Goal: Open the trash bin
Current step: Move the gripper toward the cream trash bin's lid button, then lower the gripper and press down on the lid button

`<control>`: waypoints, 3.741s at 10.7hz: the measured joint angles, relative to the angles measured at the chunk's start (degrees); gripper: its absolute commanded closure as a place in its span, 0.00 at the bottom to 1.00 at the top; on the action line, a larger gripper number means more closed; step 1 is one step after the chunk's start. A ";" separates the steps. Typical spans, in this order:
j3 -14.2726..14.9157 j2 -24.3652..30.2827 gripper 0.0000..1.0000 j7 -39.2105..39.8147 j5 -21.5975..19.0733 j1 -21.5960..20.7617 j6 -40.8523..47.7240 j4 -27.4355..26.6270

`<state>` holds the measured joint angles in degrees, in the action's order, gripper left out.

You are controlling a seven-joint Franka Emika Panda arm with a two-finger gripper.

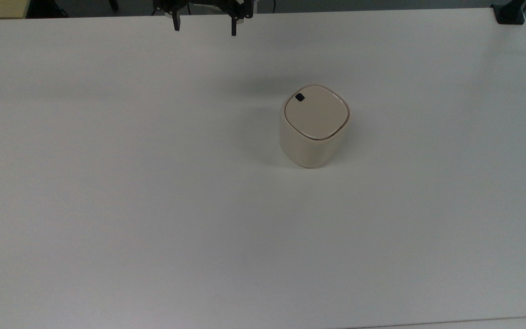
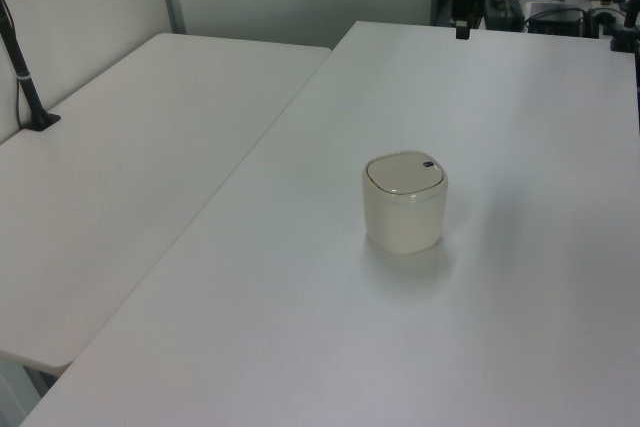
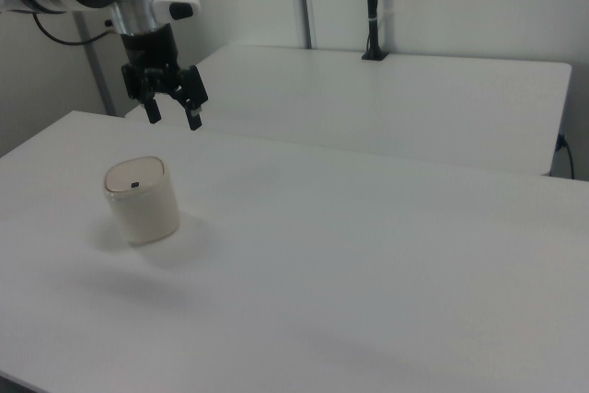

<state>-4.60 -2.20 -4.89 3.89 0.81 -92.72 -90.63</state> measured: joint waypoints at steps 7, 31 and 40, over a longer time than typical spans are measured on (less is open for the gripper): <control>-0.18 -0.07 0.23 0.06 0.00 0.01 0.00 -0.06; -8.39 -9.90 1.00 15.85 0.02 -6.60 -18.06 -8.61; -8.08 -10.09 0.99 17.07 0.07 -6.84 -17.59 -7.18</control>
<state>-12.69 -12.29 12.18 3.96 -6.03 -110.31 -97.81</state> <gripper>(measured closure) 0.991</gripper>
